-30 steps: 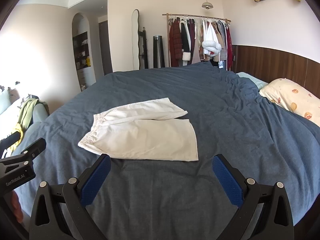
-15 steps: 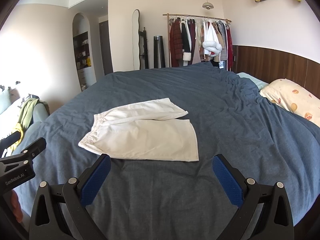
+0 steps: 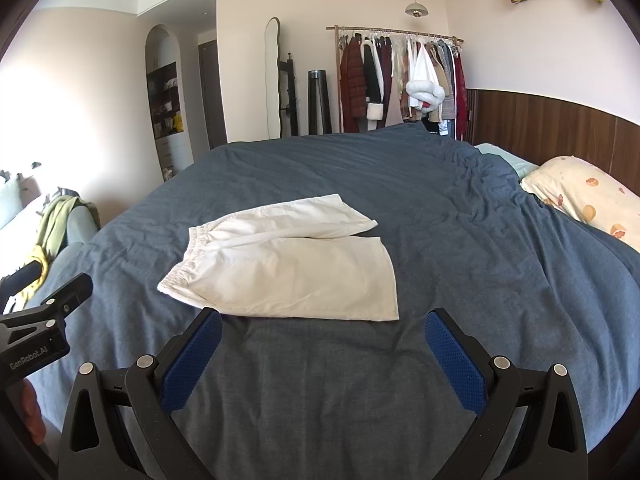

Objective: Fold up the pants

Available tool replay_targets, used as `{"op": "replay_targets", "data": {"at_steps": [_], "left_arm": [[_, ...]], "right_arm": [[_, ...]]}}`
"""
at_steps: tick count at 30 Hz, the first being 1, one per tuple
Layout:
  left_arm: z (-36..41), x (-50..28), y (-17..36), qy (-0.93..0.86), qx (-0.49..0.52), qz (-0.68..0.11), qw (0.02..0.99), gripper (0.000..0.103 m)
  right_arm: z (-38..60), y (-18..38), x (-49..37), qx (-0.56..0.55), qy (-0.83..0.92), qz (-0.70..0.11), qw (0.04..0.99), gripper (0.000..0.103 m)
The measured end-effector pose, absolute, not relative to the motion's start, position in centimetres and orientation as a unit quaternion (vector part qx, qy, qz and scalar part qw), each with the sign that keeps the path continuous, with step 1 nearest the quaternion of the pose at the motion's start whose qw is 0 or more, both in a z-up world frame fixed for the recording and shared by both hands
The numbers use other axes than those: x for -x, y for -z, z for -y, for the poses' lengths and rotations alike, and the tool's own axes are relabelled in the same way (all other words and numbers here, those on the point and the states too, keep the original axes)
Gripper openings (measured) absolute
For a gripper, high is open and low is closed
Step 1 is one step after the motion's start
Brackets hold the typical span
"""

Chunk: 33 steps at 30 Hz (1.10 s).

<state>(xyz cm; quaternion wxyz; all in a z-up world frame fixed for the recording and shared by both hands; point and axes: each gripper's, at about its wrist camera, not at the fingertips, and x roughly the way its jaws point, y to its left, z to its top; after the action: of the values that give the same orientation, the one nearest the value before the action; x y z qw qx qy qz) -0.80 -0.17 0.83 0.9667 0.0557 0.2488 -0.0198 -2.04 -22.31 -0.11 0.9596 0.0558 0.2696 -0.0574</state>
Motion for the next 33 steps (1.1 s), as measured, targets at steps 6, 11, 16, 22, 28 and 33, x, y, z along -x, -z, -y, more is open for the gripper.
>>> {"op": "replay_targets", "data": {"at_steps": [6, 11, 16, 22, 28, 33], "left_arm": [[0.15, 0.79, -0.82, 0.02, -0.056, -0.249, 0.967, 0.103], [0.15, 0.79, -0.83, 0.02, -0.056, -0.249, 0.967, 0.103], [0.13, 0.82, -0.85, 0.02, -0.055, -0.249, 0.967, 0.103], [0.12, 0.8, -0.81, 0.02, -0.055, -0.249, 0.967, 0.103], [0.14, 0.79, -0.9, 0.021, -0.054, -0.251, 0.966, 0.103], [0.11, 0.54, -0.78, 0.025, -0.051, -0.254, 0.966, 0.103]], "right_arm": [[22.36, 0.12, 2.02, -0.056, 0.057, -0.27, 0.96, 0.102], [22.29, 0.13, 2.04, -0.055, 0.057, -0.269, 0.96, 0.102], [22.26, 0.14, 2.03, -0.055, 0.057, -0.27, 0.96, 0.102], [22.23, 0.17, 2.03, -0.055, 0.057, -0.27, 0.96, 0.102], [22.08, 0.31, 2.01, -0.053, 0.056, -0.272, 0.959, 0.102], [21.78, 0.7, 1.52, -0.049, 0.047, -0.279, 0.958, 0.102]]}}
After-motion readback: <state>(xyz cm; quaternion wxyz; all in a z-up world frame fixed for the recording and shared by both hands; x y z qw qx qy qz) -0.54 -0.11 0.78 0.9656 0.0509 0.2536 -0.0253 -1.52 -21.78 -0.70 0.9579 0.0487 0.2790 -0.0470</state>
